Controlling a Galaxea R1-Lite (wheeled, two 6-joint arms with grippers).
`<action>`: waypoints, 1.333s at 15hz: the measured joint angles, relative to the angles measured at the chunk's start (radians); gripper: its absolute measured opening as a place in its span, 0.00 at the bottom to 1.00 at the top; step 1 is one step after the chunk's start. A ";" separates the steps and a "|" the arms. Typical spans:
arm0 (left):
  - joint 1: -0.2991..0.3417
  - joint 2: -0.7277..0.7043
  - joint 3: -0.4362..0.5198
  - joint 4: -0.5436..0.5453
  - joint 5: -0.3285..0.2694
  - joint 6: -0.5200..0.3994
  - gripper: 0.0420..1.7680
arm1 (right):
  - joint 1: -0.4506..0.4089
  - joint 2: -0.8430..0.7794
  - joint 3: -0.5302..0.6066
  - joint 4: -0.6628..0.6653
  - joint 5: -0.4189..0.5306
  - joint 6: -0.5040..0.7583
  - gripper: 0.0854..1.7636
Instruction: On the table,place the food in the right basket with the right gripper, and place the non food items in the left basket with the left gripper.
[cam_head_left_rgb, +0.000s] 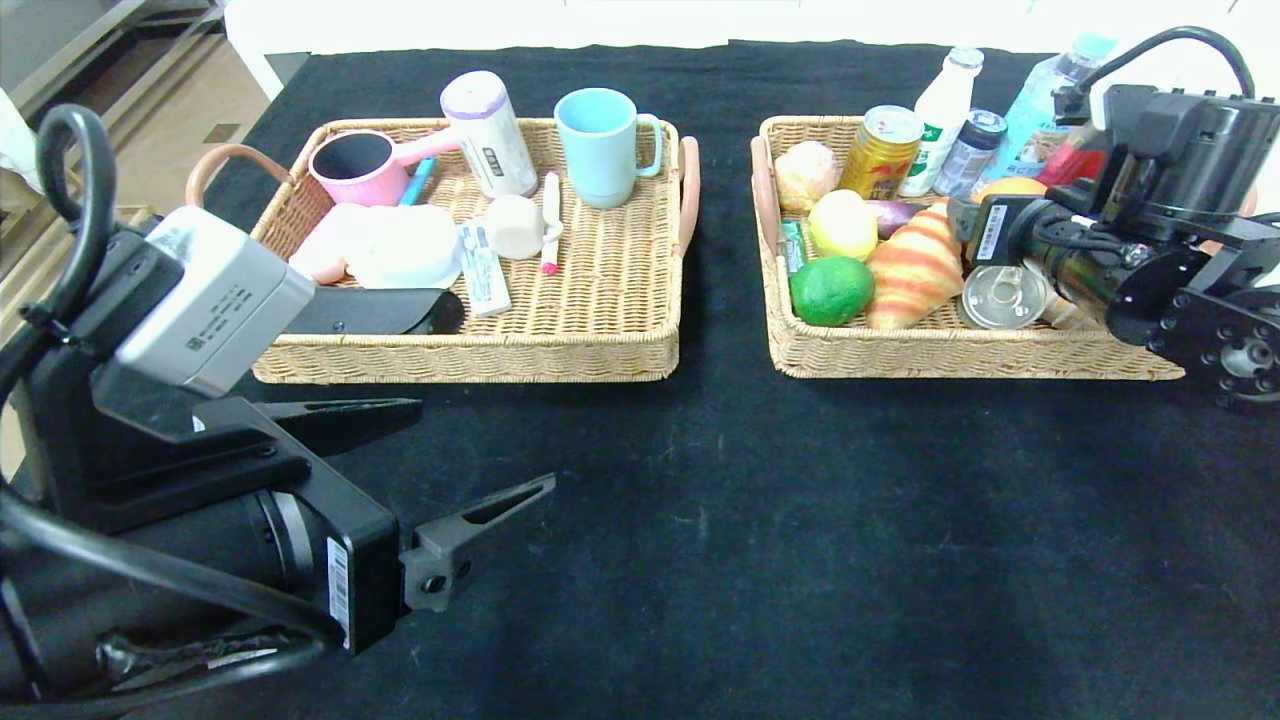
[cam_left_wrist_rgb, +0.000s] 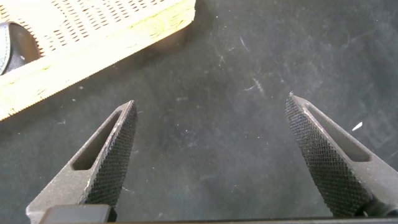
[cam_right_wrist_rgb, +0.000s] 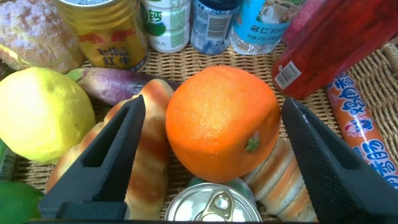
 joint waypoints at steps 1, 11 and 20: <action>0.000 0.000 0.000 0.000 0.000 0.000 0.97 | 0.000 -0.001 0.000 0.000 0.000 0.000 0.91; 0.000 0.001 0.001 0.000 0.000 0.000 0.97 | 0.010 -0.038 0.012 0.019 -0.001 -0.029 0.95; 0.001 -0.026 0.006 0.000 0.016 0.031 0.97 | 0.099 -0.296 0.153 0.209 -0.034 -0.059 0.96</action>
